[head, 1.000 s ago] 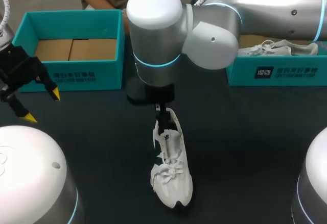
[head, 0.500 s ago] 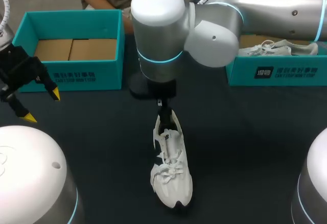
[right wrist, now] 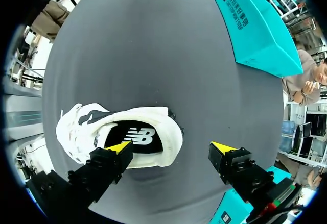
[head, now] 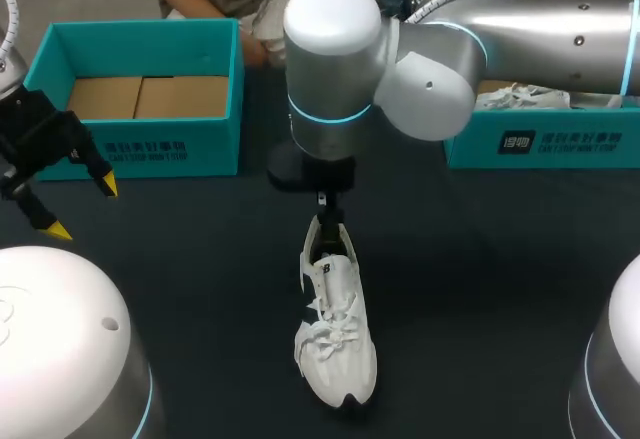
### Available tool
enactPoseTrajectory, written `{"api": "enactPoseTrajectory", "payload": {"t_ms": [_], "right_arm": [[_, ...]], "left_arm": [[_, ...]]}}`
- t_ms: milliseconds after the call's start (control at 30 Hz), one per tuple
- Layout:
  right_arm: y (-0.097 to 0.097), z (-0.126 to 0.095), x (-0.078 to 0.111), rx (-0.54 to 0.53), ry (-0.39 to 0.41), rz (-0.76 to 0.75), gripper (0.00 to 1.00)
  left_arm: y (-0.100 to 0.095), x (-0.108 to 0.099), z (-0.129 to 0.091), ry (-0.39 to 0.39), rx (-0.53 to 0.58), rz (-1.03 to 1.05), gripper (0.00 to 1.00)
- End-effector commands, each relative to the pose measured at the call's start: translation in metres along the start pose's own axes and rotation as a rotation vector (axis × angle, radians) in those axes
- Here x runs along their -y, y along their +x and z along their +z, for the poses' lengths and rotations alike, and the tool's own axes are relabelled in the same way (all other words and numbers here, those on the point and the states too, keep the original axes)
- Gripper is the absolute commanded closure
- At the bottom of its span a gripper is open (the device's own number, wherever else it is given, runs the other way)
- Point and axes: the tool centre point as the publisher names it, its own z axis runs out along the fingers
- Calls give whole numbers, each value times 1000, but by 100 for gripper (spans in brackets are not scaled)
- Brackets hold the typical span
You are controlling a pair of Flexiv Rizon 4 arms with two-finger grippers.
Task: Take the shoe out of the shoebox, open the shoe tongue, remove and reinsert the insole, then place the shoe into the shoebox
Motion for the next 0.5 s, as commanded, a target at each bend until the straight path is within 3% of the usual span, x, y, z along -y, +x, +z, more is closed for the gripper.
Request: {"api": "enactPoseTrajectory", "payload": {"t_ms": [33, 500], "right_arm": [[-5, 16, -4, -15, -7, 2, 0], [-7, 31, 1, -48, -13, 23, 0]], "left_arm": [[1, 0, 0, -2, 0, 0, 0], [1, 0, 0, -2, 0, 0, 0]]}}
